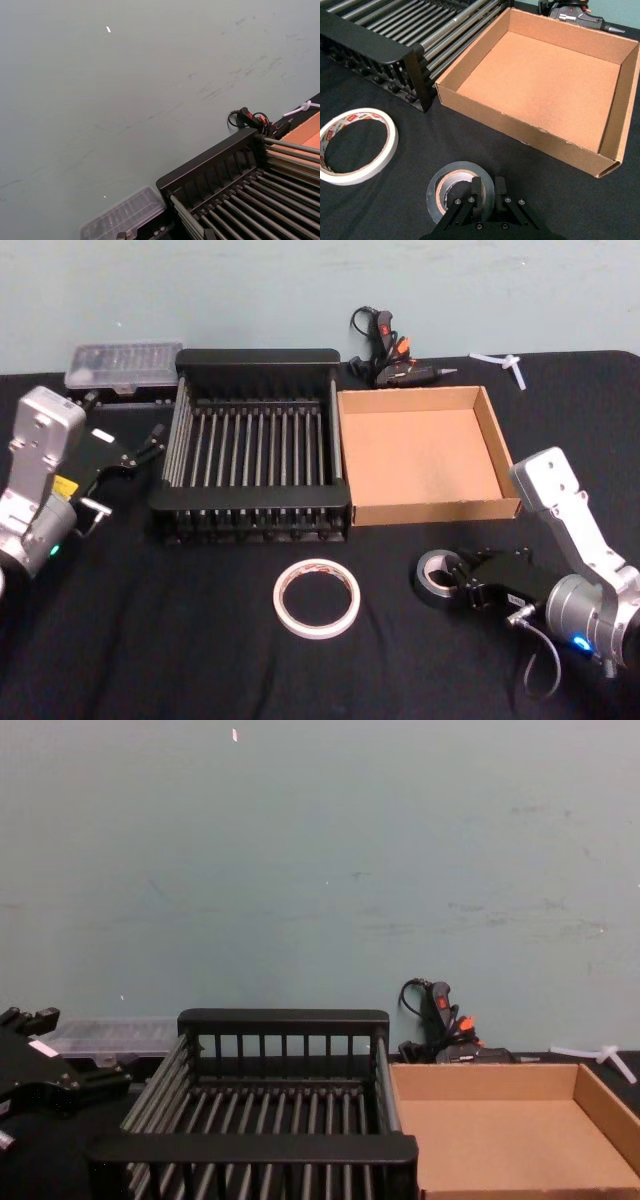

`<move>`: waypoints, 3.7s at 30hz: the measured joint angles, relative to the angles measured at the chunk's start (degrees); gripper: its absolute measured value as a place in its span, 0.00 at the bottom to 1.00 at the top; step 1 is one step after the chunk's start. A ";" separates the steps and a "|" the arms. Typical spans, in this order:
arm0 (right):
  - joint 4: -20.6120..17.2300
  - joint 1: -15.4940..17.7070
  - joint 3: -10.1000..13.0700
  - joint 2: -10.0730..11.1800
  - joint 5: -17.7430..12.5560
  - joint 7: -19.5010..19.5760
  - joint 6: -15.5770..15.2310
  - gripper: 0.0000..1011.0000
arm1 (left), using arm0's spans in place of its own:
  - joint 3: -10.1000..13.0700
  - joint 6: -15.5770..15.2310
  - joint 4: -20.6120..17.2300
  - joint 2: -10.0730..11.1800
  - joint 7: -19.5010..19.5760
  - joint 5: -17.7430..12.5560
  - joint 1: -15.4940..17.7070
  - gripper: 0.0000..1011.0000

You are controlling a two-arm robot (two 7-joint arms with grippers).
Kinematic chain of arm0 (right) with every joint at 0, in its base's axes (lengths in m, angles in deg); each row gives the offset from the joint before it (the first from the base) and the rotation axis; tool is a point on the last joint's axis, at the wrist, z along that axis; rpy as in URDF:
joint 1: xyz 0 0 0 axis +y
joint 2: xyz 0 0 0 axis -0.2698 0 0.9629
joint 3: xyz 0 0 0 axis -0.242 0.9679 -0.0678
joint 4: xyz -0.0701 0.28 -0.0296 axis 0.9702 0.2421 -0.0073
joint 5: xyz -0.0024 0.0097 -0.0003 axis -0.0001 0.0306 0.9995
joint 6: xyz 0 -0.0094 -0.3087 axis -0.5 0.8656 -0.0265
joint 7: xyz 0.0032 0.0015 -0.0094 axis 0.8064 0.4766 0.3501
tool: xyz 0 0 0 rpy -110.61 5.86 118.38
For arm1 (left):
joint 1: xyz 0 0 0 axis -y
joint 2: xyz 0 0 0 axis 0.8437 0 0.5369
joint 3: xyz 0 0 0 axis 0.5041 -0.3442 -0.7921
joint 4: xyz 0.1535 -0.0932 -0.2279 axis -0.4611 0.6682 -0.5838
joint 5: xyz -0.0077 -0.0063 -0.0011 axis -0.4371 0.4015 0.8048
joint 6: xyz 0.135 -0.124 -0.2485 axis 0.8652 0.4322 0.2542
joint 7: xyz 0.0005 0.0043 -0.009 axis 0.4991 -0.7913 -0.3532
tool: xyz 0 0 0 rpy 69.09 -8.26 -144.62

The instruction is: Pick up the white tape and place it into the black box , Pick up the silver tape and place it into the brown box.

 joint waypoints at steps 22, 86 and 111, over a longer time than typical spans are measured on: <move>-3.50 -0.88 2.22 -0.51 1.26 -1.32 2.45 0.16 | 0.00 0.00 0.00 0.00 0.00 0.00 0.00 0.99; 31.64 -25.03 -0.41 -13.59 17.79 1.32 21.65 0.16 | 0.00 0.00 0.00 0.00 0.00 0.00 0.00 0.99; 31.53 -25.03 -0.36 -13.51 17.64 1.24 21.55 0.59 | 0.00 0.00 0.00 0.00 0.00 0.00 0.00 0.99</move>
